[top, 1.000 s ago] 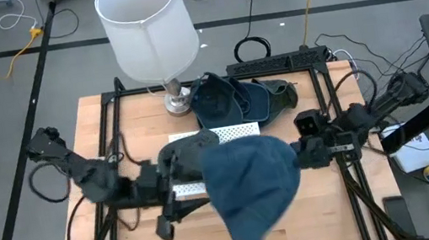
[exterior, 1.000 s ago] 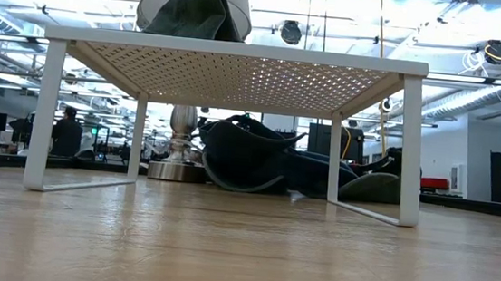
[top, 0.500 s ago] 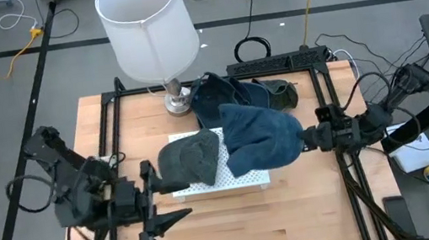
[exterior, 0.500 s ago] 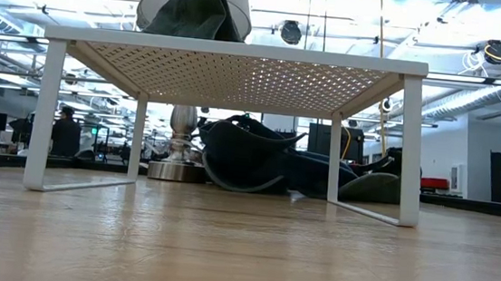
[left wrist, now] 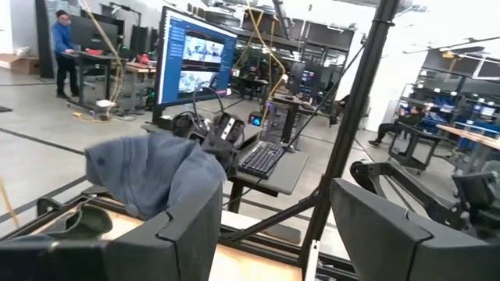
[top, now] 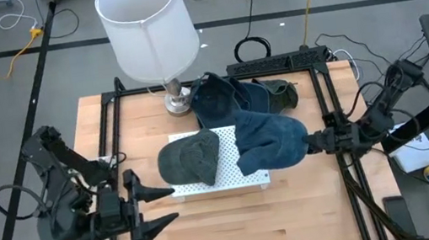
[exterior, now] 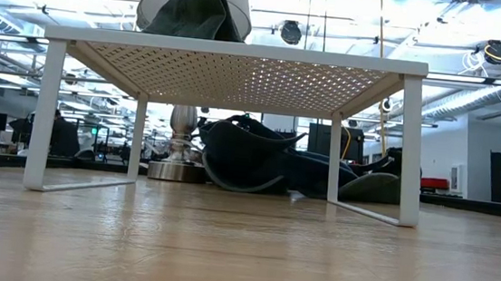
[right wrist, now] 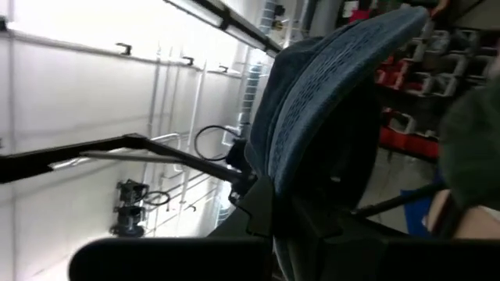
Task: Pick & Place hat
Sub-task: Put the left blue cap on the right side of the shelf
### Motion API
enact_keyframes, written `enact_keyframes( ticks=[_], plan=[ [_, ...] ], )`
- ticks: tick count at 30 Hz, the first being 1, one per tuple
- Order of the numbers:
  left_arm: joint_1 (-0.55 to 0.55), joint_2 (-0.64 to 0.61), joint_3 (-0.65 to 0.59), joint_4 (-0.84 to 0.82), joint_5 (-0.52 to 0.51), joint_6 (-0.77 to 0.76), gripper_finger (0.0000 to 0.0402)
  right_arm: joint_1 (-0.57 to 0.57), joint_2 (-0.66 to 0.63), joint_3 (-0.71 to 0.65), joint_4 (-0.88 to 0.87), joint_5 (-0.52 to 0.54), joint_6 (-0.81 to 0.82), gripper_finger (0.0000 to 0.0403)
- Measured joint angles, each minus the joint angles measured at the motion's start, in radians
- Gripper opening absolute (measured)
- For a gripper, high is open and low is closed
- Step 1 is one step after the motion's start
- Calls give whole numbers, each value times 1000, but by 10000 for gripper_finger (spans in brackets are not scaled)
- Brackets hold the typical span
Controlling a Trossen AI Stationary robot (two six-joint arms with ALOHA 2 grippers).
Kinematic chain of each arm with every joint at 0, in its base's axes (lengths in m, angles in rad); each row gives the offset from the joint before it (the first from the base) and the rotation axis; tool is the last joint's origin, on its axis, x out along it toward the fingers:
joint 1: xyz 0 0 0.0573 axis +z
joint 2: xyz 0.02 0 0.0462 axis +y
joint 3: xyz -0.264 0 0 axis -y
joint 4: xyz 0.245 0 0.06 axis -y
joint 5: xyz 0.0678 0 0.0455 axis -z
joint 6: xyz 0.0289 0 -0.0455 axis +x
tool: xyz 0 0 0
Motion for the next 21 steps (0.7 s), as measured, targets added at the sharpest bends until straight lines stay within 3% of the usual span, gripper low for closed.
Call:
enact_keyframes(
  ticks=[12,21],
  plan=[
    [-2,0,0,1,-30,8,244,68,-58,-191,3,153,127,5],
    [-2,0,0,2,-83,42,244,82,-64,-275,3,159,148,5]
  ],
)
